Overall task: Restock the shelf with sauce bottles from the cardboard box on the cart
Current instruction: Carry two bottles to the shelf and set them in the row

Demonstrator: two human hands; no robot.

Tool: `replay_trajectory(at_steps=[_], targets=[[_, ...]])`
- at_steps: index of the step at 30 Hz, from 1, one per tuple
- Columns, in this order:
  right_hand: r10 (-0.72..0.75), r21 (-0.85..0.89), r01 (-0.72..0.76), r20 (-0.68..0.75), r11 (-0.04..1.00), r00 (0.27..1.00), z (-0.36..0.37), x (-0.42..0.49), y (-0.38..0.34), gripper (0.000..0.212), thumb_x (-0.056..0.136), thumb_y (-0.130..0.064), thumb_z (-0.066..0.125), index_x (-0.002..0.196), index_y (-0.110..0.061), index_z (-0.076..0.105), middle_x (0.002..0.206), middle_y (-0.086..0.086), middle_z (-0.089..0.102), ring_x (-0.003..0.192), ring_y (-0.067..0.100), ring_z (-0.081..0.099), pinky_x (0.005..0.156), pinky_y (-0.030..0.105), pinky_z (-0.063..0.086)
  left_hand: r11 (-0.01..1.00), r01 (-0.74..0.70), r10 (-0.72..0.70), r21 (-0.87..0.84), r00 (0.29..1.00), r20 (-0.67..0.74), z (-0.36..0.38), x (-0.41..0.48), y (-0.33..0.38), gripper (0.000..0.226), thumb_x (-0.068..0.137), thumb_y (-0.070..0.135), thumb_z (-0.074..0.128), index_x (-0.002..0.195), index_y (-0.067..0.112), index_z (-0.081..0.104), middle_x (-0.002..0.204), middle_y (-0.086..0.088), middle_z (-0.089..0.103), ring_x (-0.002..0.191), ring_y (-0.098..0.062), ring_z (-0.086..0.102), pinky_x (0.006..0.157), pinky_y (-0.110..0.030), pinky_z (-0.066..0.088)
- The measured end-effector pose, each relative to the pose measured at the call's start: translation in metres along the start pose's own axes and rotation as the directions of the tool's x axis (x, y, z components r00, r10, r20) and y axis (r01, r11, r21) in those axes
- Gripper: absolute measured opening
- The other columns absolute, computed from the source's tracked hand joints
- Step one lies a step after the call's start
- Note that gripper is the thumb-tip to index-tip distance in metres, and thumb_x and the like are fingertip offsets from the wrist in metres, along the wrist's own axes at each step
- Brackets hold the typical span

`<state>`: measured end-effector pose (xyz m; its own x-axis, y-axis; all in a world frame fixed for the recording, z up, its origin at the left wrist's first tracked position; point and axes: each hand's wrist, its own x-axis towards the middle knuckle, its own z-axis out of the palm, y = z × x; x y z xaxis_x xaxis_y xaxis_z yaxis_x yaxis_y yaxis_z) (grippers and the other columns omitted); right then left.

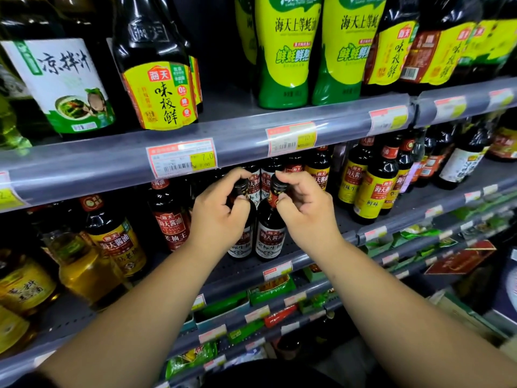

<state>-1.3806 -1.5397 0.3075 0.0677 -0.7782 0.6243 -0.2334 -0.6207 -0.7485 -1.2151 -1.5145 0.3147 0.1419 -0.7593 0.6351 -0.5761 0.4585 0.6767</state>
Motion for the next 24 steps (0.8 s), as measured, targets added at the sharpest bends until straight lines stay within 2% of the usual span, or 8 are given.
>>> replay_trajectory(at_steps=[2,4,9,12,15,19,21,24], targets=[[0.004,-0.01,-0.004,0.004,1.0,1.0,0.002,0.0,0.001,0.036,0.085,-0.023,0.065,0.114,-0.042,0.059,0.09,-0.017,0.07,0.074,0.022,0.068,0.071,0.038,0.057,1.0,-0.01,0.01,0.012,1.0,-0.005,0.0,0.0,-0.002,0.037,0.083,0.012,0.056,0.115,0.031,0.06,0.095,0.008,0.068,0.071,-0.017,0.063,0.067,-0.032,0.052],[0.015,-0.052,-0.013,0.037,0.999,0.999,0.004,0.0,0.004,0.044,0.084,-0.021,0.07,0.121,-0.037,0.055,0.108,-0.016,0.068,0.097,0.007,0.068,0.087,0.03,0.056,0.999,-0.005,0.005,0.036,1.0,0.006,0.0,0.002,-0.005,0.039,0.084,0.017,0.065,0.119,0.03,0.058,0.108,0.01,0.067,0.09,-0.012,0.066,0.083,-0.028,0.053],[0.025,-0.182,0.008,0.175,0.983,0.984,0.01,0.002,0.013,0.073,0.081,-0.023,0.073,0.141,-0.041,0.034,0.14,-0.011,0.052,0.126,0.008,0.053,0.103,0.036,0.048,0.984,0.013,-0.026,0.177,0.997,0.073,0.004,0.005,-0.018,0.075,0.077,0.022,0.076,0.141,0.018,0.037,0.136,-0.003,0.053,0.123,-0.016,0.052,0.099,-0.024,0.041],[0.038,-0.229,0.02,0.249,0.973,0.968,0.012,0.003,0.015,0.095,0.081,-0.023,0.075,0.149,-0.047,0.013,0.156,-0.013,0.032,0.141,-0.004,0.029,0.109,0.014,0.032,0.981,0.065,-0.079,0.184,0.994,0.07,0.006,0.004,-0.023,0.087,0.078,0.025,0.076,0.147,0.016,0.025,0.142,-0.006,0.049,0.125,-0.018,0.05,0.099,-0.024,0.04],[0.013,-0.287,0.076,0.294,0.955,0.956,0.013,0.002,0.025,0.105,0.085,-0.02,0.073,0.148,-0.049,-0.006,0.154,-0.017,0.022,0.137,-0.021,0.01,0.099,-0.004,0.02,0.982,0.105,-0.132,0.159,0.977,0.169,0.007,-0.001,-0.034,0.107,0.075,0.031,0.078,0.151,0.034,0.002,0.15,-0.002,0.041,0.134,-0.015,0.044,0.106,-0.03,0.04],[-0.033,-0.329,0.15,0.335,0.932,0.942,0.015,-0.014,0.045,0.097,0.09,-0.02,0.068,0.148,-0.054,-0.002,0.162,-0.008,0.01,0.143,-0.002,0.02,0.093,0.018,0.045,0.968,0.159,-0.198,0.197,0.96,0.198,0.01,-0.017,-0.05,0.119,0.073,0.033,0.082,0.151,0.036,-0.008,0.16,0.003,0.021,0.142,-0.002,0.02,0.115,-0.028,0.026],[-0.024,-0.345,0.144,0.329,0.928,0.944,0.019,-0.025,0.053,0.098,0.09,-0.019,0.069,0.149,-0.053,-0.001,0.164,-0.009,0.0,0.138,-0.007,0.018,0.089,0.022,0.049,0.971,0.195,-0.219,0.136,0.955,0.202,0.014,-0.025,-0.058,0.119,0.068,0.03,0.085,0.151,0.037,0.0,0.155,0.005,0.03,0.142,-0.004,0.028,0.115,-0.034,0.03],[0.079,-0.326,0.016,0.277,0.945,0.958,0.024,-0.035,0.06,0.105,0.087,-0.024,0.073,0.145,-0.052,-0.01,0.163,-0.01,0.0,0.135,-0.013,0.009,0.1,0.019,0.037,0.956,0.291,-0.292,0.04,0.933,0.211,0.017,-0.038,-0.07,0.117,0.066,0.024,0.088,0.15,0.037,0.007,0.143,0.01,0.046,0.132,-0.005,0.045,0.109,-0.037,0.041]])
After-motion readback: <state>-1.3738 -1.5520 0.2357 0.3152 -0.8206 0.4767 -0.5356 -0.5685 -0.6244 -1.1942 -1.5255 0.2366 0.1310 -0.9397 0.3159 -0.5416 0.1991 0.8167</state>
